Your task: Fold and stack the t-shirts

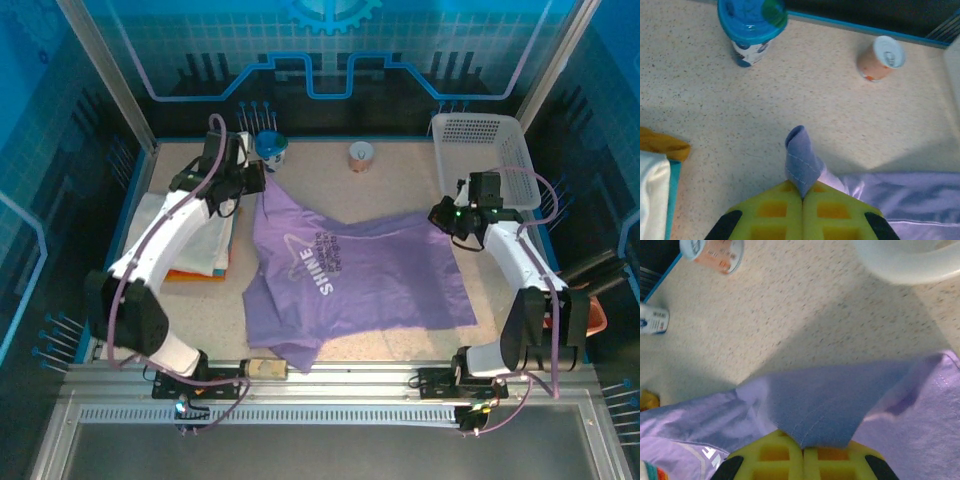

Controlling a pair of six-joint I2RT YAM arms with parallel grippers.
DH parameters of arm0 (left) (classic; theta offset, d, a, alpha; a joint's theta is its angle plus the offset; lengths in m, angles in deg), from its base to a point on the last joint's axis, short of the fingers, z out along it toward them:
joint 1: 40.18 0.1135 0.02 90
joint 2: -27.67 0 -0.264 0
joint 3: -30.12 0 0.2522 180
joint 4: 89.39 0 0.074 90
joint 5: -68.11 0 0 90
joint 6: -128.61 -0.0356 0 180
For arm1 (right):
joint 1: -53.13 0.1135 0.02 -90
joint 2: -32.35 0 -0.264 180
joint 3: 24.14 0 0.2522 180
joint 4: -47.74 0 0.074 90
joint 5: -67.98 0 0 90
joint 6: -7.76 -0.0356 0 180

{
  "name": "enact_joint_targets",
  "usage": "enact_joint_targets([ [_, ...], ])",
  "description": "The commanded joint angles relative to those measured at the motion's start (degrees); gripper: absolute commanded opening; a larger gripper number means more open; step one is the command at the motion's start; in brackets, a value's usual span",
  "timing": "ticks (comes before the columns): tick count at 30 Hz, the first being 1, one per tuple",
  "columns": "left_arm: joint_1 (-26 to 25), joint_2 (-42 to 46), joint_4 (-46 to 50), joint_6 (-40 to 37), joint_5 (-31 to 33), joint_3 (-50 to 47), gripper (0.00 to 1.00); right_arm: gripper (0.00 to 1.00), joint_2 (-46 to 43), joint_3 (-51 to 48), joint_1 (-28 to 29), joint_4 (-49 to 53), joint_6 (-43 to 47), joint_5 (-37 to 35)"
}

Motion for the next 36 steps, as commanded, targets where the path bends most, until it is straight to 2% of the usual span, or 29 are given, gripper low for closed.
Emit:
enact_joint_targets([
  [1,0.7,-5.0,-2.6,-0.9,0.7,7.0,0.0,0.0,1.0,0.9,-2.0,-5.4,-1.6,0.4],
  [7,0.8,-13.0,2.5,-1.1,0.6,16.2,0.0,0.0,2.5,1.5,-2.9,-6.0,-0.7,0.9],
  [12,0.8,-11.8,4.4,3.0,0.0,13.2,0.0,0.0,3.2,0.1,-4.7,-5.8,1.0,1.5],
  [19,0.7,-2.4,5.2,11.6,-0.5,0.5,0.0,0.0,4.9,-1.0,-6.4,-2.5,2.5,2.3],
  [30,-1.5,12.6,4.2,20.6,-1.9,-20.4,0.0,0.02,6.3,-5.8,-8.0,0.4,3.5,2.2],
  [36,-1.8,16.4,2.6,24.8,-4.0,-27.8,0.0,0.02,9.0,-5.1,-9.0,1.6,3.9,1.3],
])
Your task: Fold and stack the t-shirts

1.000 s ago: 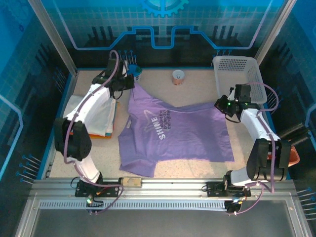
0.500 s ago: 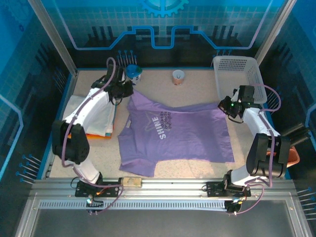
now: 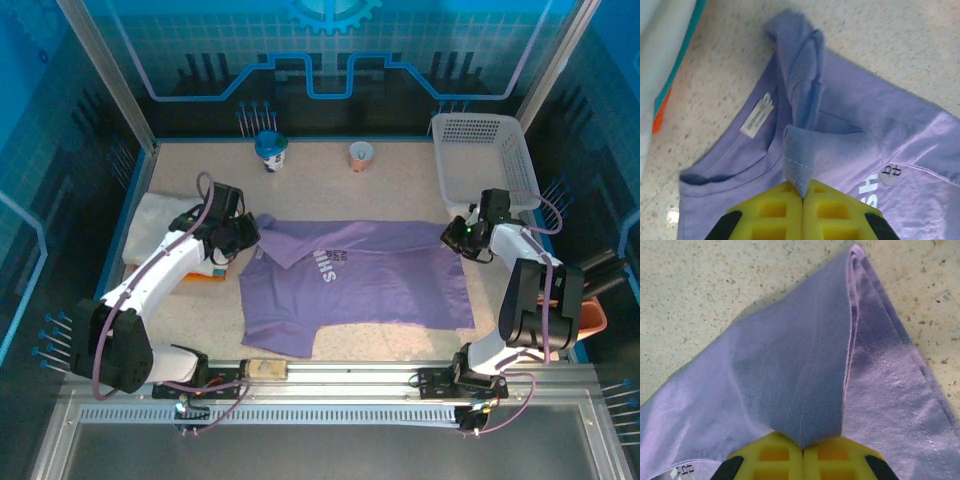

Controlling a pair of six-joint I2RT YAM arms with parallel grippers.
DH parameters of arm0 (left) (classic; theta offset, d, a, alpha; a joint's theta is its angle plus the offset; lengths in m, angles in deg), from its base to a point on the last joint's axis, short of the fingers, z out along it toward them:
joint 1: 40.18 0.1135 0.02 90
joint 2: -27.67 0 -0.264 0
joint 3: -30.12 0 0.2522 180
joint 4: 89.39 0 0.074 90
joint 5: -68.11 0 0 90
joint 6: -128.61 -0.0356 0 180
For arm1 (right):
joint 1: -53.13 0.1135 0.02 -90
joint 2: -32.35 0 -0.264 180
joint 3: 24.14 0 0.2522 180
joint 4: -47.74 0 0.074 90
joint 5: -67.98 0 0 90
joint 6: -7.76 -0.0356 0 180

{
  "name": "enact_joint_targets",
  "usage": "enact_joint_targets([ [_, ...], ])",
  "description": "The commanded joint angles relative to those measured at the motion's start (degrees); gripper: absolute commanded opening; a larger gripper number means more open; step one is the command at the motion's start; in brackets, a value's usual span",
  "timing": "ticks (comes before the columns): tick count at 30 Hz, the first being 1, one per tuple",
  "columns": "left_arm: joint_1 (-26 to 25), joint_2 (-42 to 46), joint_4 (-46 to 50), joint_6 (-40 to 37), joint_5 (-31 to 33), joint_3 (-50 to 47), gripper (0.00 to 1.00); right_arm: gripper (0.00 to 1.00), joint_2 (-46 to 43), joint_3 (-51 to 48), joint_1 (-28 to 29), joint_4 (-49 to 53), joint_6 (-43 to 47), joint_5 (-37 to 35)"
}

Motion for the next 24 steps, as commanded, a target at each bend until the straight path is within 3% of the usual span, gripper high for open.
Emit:
enact_joint_targets([
  [1,-0.6,2.5,-1.6,4.4,-2.4,-2.5,0.0,0.03,1.4,0.2,-1.2,1.5,0.9,-0.4],
  [11,-2.0,6.3,-1.7,8.6,-2.5,-9.4,0.0,0.09,2.6,0.3,-1.9,2.0,0.6,-2.1],
  [13,-2.1,6.6,-1.3,8.7,-2.6,-10.8,0.0,0.22,2.2,0.3,-2.2,2.3,0.5,-2.7],
  [16,-2.1,6.5,0.7,7.7,-2.7,-11.3,0.19,0.48,0.6,0.0,-2.4,2.4,0.2,-3.7],
  [19,-2.0,7.0,3.6,5.7,-0.4,-10.8,0.4,0.66,-1.2,-0.3,-2.3,2.4,0.2,-4.3],
  [24,-0.5,6.9,8.7,1.4,1.0,-5.4,0.43,0.75,-4.4,-0.4,-0.4,3.7,0.5,-6.4],
])
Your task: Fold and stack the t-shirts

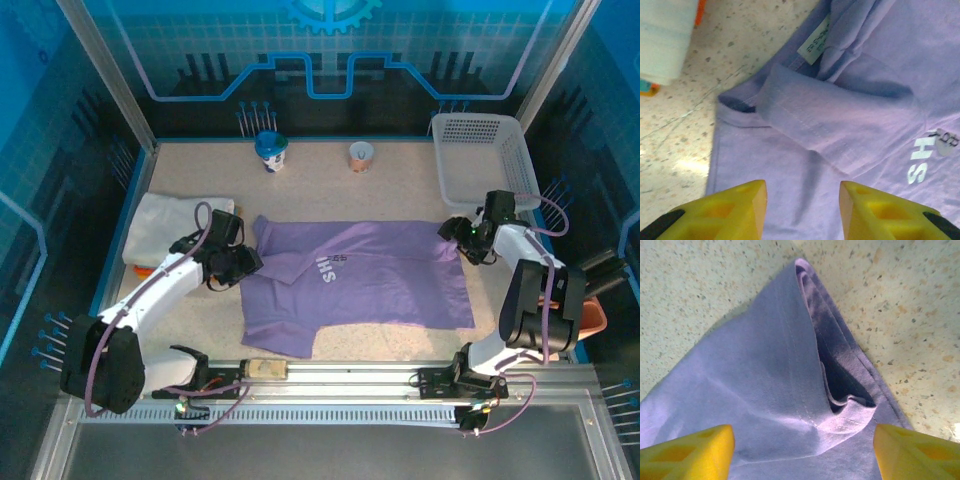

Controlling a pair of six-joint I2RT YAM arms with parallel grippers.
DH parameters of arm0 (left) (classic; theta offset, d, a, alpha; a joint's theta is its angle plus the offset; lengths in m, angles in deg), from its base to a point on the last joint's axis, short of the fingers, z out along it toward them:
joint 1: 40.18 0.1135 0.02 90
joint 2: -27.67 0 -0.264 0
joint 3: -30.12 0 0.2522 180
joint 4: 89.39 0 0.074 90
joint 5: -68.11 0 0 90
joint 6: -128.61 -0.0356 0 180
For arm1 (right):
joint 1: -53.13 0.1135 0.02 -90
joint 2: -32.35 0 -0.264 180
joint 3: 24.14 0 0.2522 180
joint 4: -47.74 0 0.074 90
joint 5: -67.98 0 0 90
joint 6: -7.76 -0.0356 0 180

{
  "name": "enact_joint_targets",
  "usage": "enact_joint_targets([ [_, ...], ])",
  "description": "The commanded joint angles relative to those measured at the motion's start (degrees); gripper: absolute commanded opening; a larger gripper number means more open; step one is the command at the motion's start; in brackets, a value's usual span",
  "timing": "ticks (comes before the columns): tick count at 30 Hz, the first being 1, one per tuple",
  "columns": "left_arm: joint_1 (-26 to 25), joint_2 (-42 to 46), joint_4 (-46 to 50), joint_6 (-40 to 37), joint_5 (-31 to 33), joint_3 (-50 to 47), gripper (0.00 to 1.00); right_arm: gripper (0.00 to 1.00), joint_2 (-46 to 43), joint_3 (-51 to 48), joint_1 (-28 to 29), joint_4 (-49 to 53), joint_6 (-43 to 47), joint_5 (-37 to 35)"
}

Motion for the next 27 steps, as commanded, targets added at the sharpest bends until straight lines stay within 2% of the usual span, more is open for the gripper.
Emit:
enact_joint_targets([
  [1,1.2,1.2,5.4,-4.3,1.9,5.9,0.43,0.75,-3.5,-0.4,1.9,2.3,0.2,-2.5],
  [6,2.9,-2.3,1.8,-9.1,2.7,11.8,0.4,0.76,-5.0,-0.7,6.0,-0.4,0.9,-1.7],
  [12,3.1,-17.7,-3.0,-16.7,2.5,23.0,0.34,0.76,-0.3,1.3,7.9,-5.2,2.2,3.0],
  [17,1.8,-31.9,2.2,-22.9,2.2,35.3,0.27,0.76,5.9,4.5,7.9,-5.2,2.7,3.1],
  [21,-1.6,-38.4,5.4,-27.8,8.2,41.6,0.28,0.74,9.8,6.8,7.8,-4.1,2.5,1.5],
  [27,-2.8,-47.2,10.1,-29.8,11.6,47.8,0.26,0.67,14.4,9.4,7.2,0.1,2.1,-1.7],
])
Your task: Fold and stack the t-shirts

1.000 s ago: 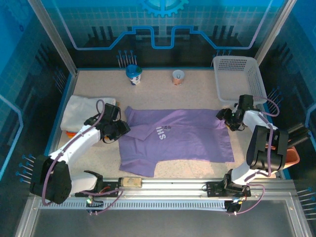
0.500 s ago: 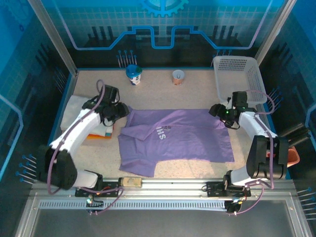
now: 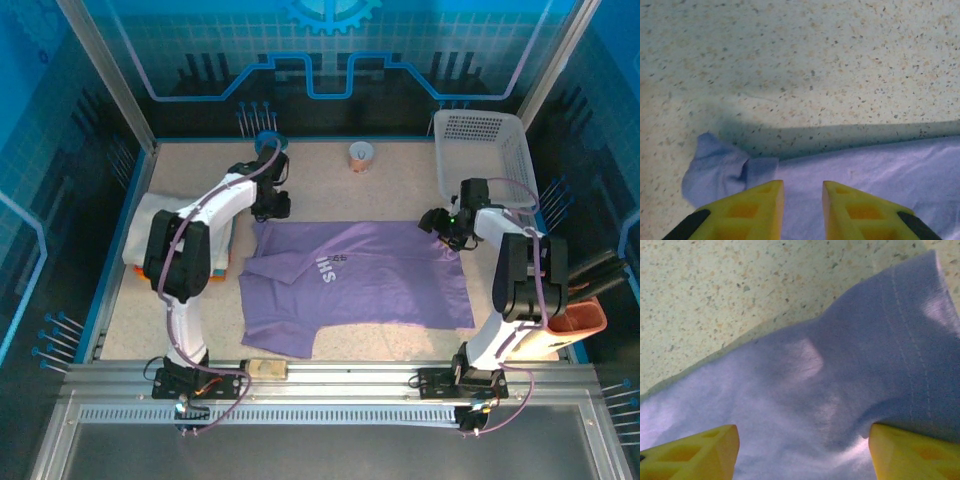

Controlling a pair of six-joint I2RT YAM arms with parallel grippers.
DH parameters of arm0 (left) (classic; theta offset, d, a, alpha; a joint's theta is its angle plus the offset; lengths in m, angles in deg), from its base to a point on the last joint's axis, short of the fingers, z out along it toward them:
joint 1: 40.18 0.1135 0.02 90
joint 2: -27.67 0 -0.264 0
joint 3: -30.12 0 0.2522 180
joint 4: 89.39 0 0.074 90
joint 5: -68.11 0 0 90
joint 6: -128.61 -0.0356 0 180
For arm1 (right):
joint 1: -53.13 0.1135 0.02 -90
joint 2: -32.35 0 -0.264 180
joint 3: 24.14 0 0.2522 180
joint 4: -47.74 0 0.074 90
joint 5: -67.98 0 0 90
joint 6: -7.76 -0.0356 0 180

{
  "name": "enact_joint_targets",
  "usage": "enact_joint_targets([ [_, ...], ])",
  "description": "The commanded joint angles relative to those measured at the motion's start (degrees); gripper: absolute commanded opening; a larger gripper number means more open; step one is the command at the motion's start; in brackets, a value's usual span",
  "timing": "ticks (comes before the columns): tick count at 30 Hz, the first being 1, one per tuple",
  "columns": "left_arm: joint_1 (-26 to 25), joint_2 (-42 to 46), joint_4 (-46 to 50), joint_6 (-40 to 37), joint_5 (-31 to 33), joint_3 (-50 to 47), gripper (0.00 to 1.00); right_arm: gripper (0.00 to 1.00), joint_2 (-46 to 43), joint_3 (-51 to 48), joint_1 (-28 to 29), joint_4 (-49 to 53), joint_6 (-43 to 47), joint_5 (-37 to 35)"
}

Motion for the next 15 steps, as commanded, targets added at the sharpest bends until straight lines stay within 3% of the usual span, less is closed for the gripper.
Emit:
enact_joint_targets([
  [1,0.0,-3.9,5.6,-3.2,4.0,2.8,0.25,0.67,2.3,1.3,-0.6,3.1,0.1,-2.0],
  [15,-0.5,-9.3,7.2,-3.4,10.0,6.0,0.25,0.65,3.9,-1.0,-2.8,4.0,0.0,-3.7],
])
